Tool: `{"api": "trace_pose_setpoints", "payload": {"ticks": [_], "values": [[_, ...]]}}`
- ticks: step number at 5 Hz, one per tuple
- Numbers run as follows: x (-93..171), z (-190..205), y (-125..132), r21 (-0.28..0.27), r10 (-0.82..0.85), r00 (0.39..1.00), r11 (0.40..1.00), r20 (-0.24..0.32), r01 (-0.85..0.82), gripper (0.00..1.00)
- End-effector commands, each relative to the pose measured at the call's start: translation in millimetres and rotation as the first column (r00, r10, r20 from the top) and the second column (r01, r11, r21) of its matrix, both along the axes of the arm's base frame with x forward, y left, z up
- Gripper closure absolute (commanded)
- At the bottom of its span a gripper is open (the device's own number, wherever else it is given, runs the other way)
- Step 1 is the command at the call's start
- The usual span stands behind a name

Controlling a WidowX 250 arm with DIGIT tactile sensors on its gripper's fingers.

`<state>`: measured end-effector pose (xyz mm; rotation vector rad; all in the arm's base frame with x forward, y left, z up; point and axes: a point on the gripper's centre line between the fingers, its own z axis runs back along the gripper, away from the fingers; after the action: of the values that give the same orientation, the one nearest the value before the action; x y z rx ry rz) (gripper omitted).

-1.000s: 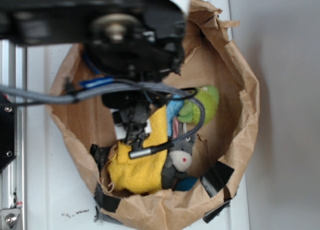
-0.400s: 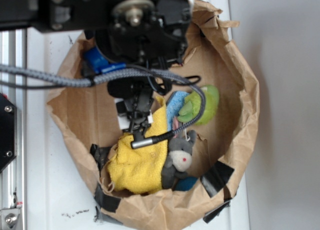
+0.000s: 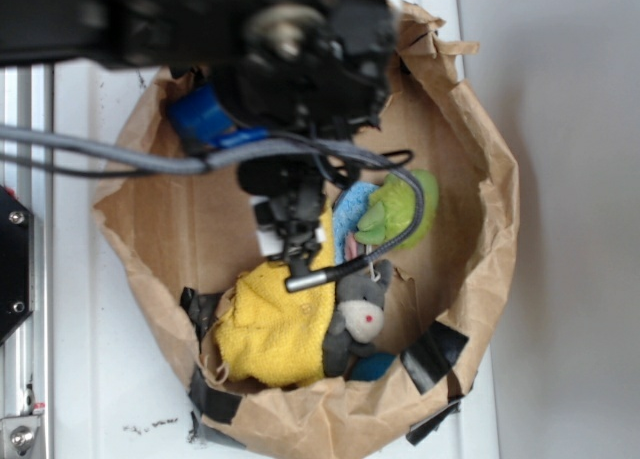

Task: Grab the blue bottle.

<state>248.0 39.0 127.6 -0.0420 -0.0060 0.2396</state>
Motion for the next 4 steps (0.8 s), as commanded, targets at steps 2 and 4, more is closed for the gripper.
{"api": "trace_pose_setpoints", "payload": {"ticks": [2,4], "values": [[5,-27,27,0.011,0.117,0.993,0.993,-0.023,-0.117,0.0],[5,-40,43,0.083,0.141,0.989,0.987,-0.043,-0.137,0.0]]}}
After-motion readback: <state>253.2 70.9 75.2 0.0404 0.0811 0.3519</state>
